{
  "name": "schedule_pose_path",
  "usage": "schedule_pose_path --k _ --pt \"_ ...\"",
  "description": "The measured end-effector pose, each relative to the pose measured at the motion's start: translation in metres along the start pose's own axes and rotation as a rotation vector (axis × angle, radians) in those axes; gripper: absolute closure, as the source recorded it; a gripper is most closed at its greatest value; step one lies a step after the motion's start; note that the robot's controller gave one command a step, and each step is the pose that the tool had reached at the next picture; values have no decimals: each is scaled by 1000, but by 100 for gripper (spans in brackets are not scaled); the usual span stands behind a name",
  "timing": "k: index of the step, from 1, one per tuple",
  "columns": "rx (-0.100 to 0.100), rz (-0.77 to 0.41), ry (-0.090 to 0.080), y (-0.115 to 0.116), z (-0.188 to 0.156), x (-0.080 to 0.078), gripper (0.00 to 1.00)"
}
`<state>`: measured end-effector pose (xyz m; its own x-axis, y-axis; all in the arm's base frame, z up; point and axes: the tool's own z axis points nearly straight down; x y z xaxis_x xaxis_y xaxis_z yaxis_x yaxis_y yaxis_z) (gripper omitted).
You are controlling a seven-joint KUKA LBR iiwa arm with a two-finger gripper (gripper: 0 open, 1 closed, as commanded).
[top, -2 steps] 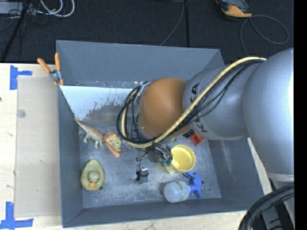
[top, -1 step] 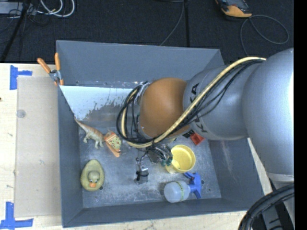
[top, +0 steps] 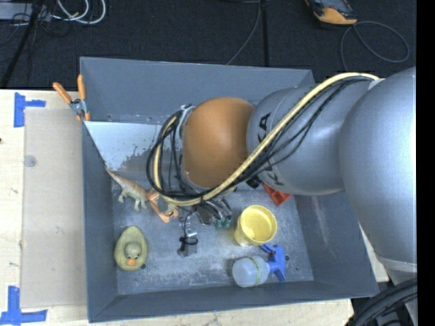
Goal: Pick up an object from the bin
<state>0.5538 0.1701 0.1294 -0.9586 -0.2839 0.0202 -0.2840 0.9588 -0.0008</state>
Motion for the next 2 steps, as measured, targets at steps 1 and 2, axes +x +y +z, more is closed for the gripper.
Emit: schedule_pose_path --k 1,2 --pt "-8 -49 -16 31 -9 22 0" --pt "0 -26 5 30 -47 24 0"
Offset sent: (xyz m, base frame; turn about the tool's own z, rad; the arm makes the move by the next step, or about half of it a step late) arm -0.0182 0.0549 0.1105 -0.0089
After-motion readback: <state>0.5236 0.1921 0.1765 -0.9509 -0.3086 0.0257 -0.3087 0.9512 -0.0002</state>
